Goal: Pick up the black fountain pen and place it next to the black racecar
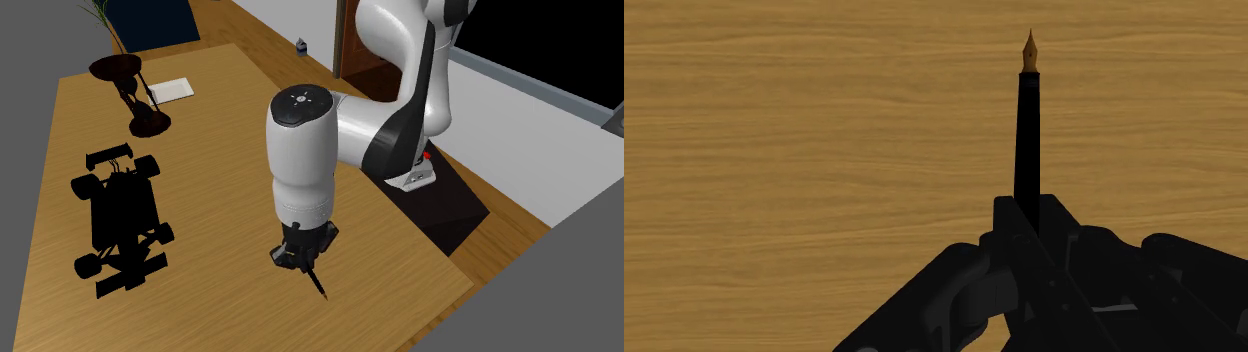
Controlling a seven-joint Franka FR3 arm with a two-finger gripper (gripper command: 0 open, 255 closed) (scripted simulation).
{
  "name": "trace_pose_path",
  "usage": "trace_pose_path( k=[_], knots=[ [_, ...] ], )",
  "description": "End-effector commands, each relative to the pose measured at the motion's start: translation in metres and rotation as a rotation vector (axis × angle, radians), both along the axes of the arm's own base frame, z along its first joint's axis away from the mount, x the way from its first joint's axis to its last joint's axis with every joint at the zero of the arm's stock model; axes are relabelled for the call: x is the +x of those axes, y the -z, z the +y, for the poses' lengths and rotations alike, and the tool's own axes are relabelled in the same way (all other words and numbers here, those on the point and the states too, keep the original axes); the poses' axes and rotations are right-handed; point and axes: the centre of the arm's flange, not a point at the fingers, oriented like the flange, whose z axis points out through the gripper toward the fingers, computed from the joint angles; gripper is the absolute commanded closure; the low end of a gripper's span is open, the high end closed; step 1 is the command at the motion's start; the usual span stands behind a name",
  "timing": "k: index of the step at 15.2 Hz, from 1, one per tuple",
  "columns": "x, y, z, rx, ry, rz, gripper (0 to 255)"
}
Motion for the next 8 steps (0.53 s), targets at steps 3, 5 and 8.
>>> trace_pose_path(
  k=[3, 5, 8],
  knots=[
    [0.000, -0.020, 0.000, 0.000, 0.000, 0.001, 255],
    [0.000, -0.031, 0.000, 0.000, 0.000, 0.001, 255],
    [0.000, -0.046, 0.000, 0.000, 0.000, 0.001, 255]
  ],
)
